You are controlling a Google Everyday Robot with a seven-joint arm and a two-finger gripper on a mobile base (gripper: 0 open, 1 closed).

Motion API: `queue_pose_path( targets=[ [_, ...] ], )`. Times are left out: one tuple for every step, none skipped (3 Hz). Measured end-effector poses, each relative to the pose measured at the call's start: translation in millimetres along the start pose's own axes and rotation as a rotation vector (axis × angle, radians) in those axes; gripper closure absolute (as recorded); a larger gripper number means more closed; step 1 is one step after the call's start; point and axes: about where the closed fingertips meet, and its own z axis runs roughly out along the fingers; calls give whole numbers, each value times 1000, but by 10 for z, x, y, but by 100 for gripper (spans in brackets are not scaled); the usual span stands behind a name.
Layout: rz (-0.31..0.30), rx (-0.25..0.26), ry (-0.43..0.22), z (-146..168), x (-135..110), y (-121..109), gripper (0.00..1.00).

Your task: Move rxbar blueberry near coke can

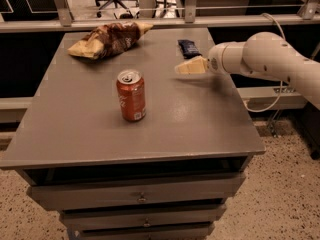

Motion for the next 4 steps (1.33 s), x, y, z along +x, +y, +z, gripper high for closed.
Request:
queue_pose_path(
  targets=[
    [0, 2, -10, 206, -34, 27, 0],
    [-17, 16, -9, 392, -32, -2, 0],
    [-25, 28, -6, 491, -3, -42, 18],
    [-28, 33, -5, 513, 7, -50, 49]
  ],
)
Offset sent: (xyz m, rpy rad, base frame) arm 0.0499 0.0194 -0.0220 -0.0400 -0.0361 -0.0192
